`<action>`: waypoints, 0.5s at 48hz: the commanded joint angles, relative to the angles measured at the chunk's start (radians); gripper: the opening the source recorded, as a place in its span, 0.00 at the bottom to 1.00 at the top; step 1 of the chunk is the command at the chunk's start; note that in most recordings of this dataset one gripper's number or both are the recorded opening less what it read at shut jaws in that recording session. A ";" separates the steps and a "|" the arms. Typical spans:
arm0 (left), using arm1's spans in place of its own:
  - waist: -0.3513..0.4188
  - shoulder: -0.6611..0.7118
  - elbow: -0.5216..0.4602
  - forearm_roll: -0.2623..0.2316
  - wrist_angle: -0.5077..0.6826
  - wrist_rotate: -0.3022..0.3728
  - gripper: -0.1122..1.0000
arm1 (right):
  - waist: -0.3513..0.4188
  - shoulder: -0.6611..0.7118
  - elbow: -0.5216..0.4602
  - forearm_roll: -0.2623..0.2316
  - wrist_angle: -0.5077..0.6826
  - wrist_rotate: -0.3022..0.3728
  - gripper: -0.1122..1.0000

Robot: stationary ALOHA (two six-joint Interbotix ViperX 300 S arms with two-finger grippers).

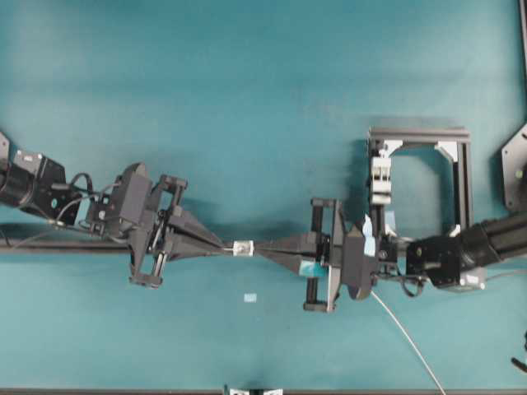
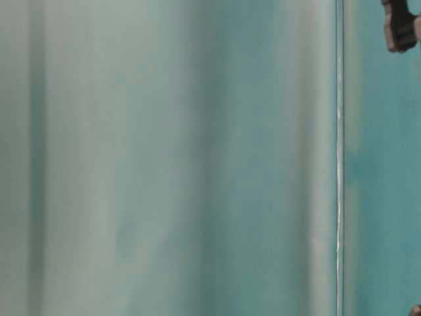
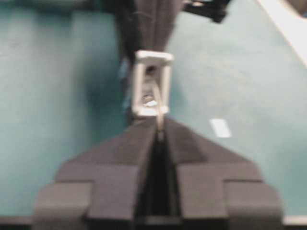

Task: Insert the wire through the hole in the metal fitting marked with a red label. (retake)
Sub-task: 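Move the left gripper to the wire tip emerging past the bracket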

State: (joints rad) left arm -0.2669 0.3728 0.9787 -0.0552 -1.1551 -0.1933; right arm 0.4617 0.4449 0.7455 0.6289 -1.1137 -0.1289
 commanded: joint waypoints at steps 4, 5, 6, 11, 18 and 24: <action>0.014 -0.021 -0.002 -0.005 0.006 0.005 0.01 | -0.003 -0.017 -0.009 -0.003 -0.005 -0.002 0.12; 0.014 -0.021 -0.002 -0.003 0.006 0.005 0.01 | -0.003 -0.017 -0.009 -0.003 -0.003 -0.002 0.12; 0.014 -0.021 -0.003 -0.003 0.008 0.005 0.01 | -0.005 -0.017 -0.009 -0.003 -0.005 -0.002 0.12; 0.014 -0.021 -0.003 -0.003 0.006 0.005 0.01 | -0.003 -0.017 -0.011 -0.003 -0.005 -0.002 0.12; 0.014 -0.021 -0.005 -0.003 0.008 0.005 0.01 | -0.003 -0.017 -0.011 -0.003 -0.005 -0.002 0.12; 0.014 -0.021 -0.006 -0.002 0.012 0.005 0.01 | -0.003 -0.017 -0.011 -0.003 0.008 -0.002 0.12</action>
State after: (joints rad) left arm -0.2516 0.3712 0.9787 -0.0583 -1.1459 -0.1917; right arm 0.4602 0.4449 0.7455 0.6289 -1.1091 -0.1289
